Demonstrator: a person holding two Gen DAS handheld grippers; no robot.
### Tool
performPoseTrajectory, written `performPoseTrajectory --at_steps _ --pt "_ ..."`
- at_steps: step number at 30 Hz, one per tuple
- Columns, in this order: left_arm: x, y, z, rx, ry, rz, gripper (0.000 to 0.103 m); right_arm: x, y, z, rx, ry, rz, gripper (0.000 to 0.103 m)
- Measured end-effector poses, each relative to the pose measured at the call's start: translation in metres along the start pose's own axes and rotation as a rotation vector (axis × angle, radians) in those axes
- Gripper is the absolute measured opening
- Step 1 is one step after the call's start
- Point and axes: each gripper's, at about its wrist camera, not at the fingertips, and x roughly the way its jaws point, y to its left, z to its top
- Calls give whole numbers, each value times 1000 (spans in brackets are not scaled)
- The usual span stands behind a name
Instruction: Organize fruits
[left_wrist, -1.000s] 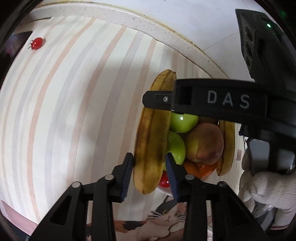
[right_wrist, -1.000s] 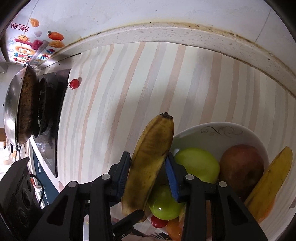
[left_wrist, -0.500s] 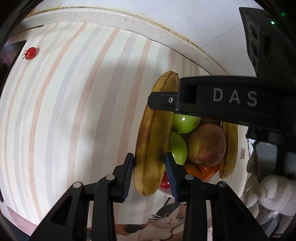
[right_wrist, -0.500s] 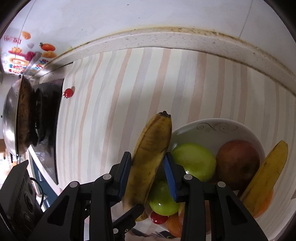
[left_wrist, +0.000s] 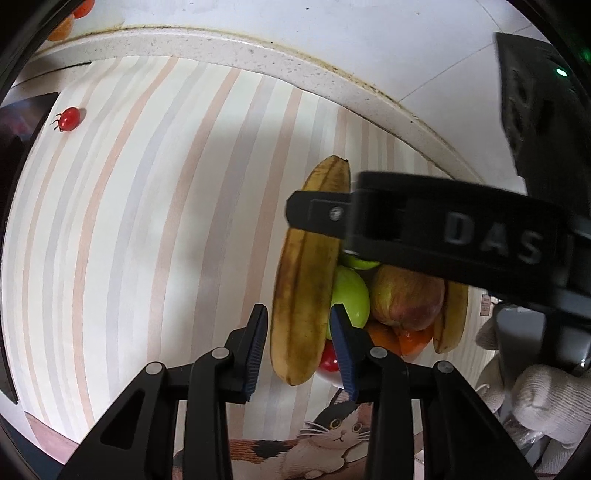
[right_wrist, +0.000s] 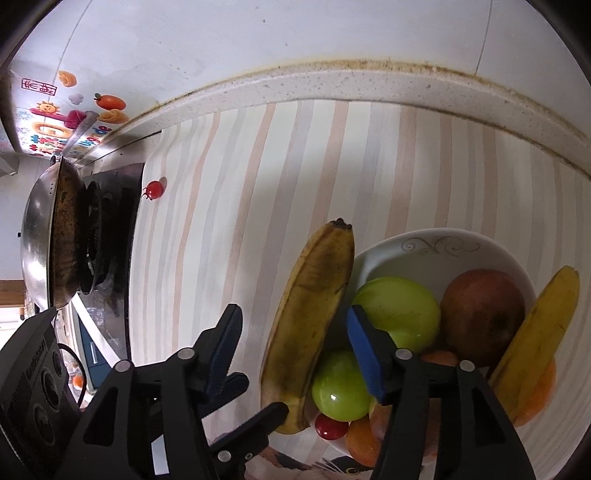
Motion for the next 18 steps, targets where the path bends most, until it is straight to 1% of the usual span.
performPoseTrajectory --at_steps 1,3,5,7,8,10,13,14,15,16,17,18 --pt "0 1 0 -5 0 0 32 -3 1 0 -6 -11 -9 71" --pt "-5 1 -2 -8 -13 12 32 -10 2 -1 -11 -36 -21 73" --pt "-13 -1 -4 3 -35 47 32 -22 0 -3 -15 -71 -39 76" --pt "-23 -3 -8 24 -54 93 34 -38 -2 -9 -24 -113 -50 83" --pt "-29 -4 -9 33 -65 123 35 -50 -3 -16 -28 -144 -64 85" --pt "-42 -4 -12 31 -97 151 36 -67 -7 -29 -30 -185 -87 93" --pt "-61 -5 -22 50 -129 167 45 -92 -16 -61 -17 -248 -141 96" --pt "-66 -6 -26 67 -140 176 59 -99 -20 -75 -4 -267 -162 96" --pt "-69 -9 -30 83 -147 188 80 -104 -24 -87 9 -283 -181 97" --pt "-73 -11 -34 93 -155 190 88 -109 -30 -103 30 -302 -210 98" --pt "-76 -13 -37 101 -163 188 92 -112 -33 -113 44 -314 -225 98" --pt "-80 -16 -43 113 -175 190 93 -117 -37 -127 63 -331 -245 98"
